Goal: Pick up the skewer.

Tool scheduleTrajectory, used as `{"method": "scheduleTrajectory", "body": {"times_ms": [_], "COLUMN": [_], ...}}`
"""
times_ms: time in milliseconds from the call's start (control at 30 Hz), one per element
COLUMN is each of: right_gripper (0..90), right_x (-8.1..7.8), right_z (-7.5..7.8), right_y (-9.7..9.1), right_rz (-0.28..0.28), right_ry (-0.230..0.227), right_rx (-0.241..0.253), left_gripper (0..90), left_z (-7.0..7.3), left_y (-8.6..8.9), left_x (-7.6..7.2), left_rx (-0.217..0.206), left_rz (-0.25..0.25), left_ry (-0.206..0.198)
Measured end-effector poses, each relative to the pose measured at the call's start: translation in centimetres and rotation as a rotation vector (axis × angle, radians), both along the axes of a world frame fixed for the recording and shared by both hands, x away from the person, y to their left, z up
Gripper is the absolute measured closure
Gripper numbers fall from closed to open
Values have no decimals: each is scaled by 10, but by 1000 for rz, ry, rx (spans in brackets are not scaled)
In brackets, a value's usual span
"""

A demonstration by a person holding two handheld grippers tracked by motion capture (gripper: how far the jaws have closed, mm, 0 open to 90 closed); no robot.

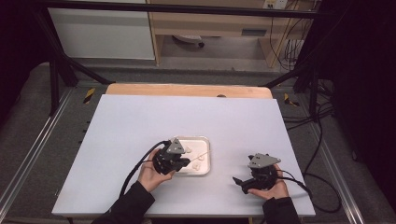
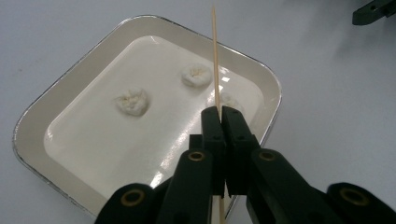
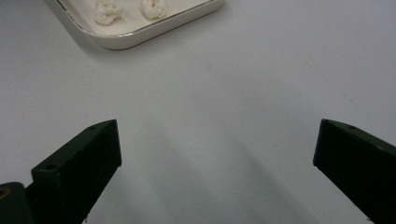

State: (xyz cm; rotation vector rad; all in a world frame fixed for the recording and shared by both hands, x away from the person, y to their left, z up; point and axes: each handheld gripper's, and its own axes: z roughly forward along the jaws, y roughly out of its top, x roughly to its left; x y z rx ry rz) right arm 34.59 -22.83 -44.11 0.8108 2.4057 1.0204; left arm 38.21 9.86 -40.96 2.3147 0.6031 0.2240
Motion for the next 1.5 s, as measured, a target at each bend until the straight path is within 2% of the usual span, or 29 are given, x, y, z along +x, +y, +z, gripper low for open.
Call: {"method": "scheduleTrajectory", "body": {"times_ms": [33, 333, 367, 733, 833, 933, 1000, 1167, 1500], "right_gripper": [19, 28, 32, 68, 104, 124, 158, 223, 336], "right_x": [0, -2, -3, -4, -6, -7, -7, -8, -8], "right_z": [1, 6, 9, 17, 19, 20, 21, 23, 21], "right_y": [4, 17, 20, 30, 33, 34, 37, 40, 44], "right_rz": [14, 49, 58, 107, 133, 147, 174, 218, 289], "right_ry": [-15, -58, -74, -143, -183, -205, -232, -268, -313], "right_rx": [-20, -88, -105, -174, -202, -212, -240, -281, -323], "left_gripper": [886, 886, 886, 887, 887, 887, 887, 887, 887], "left_z": [0, 4, 5, 12, 13, 13, 14, 16, 21], "left_y": [-1, -13, -15, -37, -44, -50, -54, -63, -80], "left_x": [0, -1, -1, -1, 0, 0, 0, -1, -3], "left_rx": [0, 20, 27, 83, 97, 115, 120, 142, 148], "left_rz": [-3, -31, -36, -72, -83, -95, -103, -126, -157], "left_ry": [-2, -5, -7, -21, -19, -16, -17, -21, -20]}}
